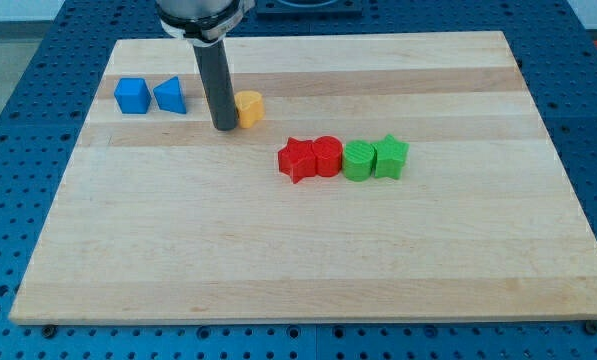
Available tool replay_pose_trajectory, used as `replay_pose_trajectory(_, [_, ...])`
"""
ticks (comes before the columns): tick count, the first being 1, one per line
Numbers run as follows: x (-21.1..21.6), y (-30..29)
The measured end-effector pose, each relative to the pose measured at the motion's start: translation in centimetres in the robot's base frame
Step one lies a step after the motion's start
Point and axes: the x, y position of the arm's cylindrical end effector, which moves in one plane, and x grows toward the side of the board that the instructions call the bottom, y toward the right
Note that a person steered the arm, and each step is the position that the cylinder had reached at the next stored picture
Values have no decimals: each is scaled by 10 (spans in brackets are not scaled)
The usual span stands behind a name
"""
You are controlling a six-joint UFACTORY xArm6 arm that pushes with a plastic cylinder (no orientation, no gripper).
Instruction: Push the yellow heart into the yellow hexagon
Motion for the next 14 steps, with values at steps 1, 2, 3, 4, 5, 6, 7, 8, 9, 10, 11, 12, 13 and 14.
replay_pose_trajectory(1, [21, 0])
replay_pose_trajectory(2, [32, 0])
replay_pose_trajectory(3, [26, 4])
replay_pose_trajectory(4, [21, 6])
replay_pose_trajectory(5, [16, 10])
replay_pose_trajectory(6, [6, 10])
replay_pose_trajectory(7, [-6, 10])
replay_pose_trajectory(8, [-12, 10])
replay_pose_trajectory(9, [-13, 10])
replay_pose_trajectory(10, [-8, 18])
replay_pose_trajectory(11, [-7, 46])
replay_pose_trajectory(12, [-4, 78])
replay_pose_trajectory(13, [-6, 86])
replay_pose_trajectory(14, [-8, 82])
